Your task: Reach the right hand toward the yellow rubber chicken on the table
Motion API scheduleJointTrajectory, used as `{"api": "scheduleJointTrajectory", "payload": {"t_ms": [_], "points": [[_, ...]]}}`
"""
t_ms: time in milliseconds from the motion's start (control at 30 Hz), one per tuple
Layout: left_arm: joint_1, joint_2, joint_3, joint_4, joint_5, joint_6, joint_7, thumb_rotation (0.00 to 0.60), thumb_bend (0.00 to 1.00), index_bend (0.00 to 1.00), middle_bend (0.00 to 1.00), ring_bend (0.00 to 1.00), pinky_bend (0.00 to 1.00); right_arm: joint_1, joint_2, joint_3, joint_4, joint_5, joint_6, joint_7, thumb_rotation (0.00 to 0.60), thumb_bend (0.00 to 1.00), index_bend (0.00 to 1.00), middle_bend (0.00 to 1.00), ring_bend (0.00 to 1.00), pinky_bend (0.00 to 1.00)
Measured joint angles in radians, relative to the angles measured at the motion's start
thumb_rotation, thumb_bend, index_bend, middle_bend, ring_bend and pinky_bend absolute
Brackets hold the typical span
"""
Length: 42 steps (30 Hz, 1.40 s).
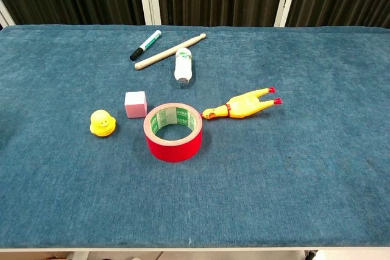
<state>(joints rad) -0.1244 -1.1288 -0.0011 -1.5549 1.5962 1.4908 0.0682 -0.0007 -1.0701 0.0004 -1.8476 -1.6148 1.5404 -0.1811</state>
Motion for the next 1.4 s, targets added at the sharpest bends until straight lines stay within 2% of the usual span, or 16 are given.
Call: {"api": "scheduleJointTrajectory", "payload": {"t_ms": [500, 700, 833, 1033, 1267, 1400], "points": [[0.002, 0.000, 0.000, -0.002, -0.002, 0.001, 0.003, 0.600, 0.29, 0.10, 0.00, 0.00, 0.10, 0.001, 0.000, 0.003, 0.004, 0.004, -0.002, 0.007, 0.600, 0.23, 0.00, 0.09, 0.13, 0.20], [0.011, 0.000, 0.002, -0.009, 0.007, 0.020, 0.016, 0.600, 0.29, 0.10, 0.00, 0.00, 0.10, 0.037, -0.018, 0.010, 0.021, 0.000, -0.055, 0.008, 0.600, 0.23, 0.00, 0.10, 0.13, 0.20], [0.010, 0.000, -0.002, -0.009, -0.001, 0.018, 0.012, 0.600, 0.29, 0.10, 0.00, 0.00, 0.10, 0.093, -0.028, 0.026, 0.030, 0.022, -0.150, 0.000, 0.600, 0.23, 0.00, 0.10, 0.13, 0.20], [0.009, 0.003, -0.003, -0.005, -0.002, 0.015, 0.004, 0.600, 0.29, 0.10, 0.00, 0.00, 0.10, 0.244, -0.055, 0.084, 0.044, 0.100, -0.362, -0.055, 0.600, 0.23, 0.00, 0.10, 0.13, 0.20], [0.010, 0.005, -0.005, -0.004, -0.003, 0.017, -0.001, 0.600, 0.29, 0.10, 0.00, 0.00, 0.10, 0.435, -0.133, 0.155, 0.097, 0.276, -0.585, -0.174, 0.600, 0.23, 0.00, 0.11, 0.13, 0.20], [0.009, 0.005, -0.006, -0.002, -0.005, 0.014, -0.001, 0.600, 0.29, 0.10, 0.00, 0.00, 0.10, 0.507, -0.200, 0.183, 0.149, 0.349, -0.641, -0.203, 0.600, 0.23, 0.04, 0.14, 0.14, 0.20]]}}
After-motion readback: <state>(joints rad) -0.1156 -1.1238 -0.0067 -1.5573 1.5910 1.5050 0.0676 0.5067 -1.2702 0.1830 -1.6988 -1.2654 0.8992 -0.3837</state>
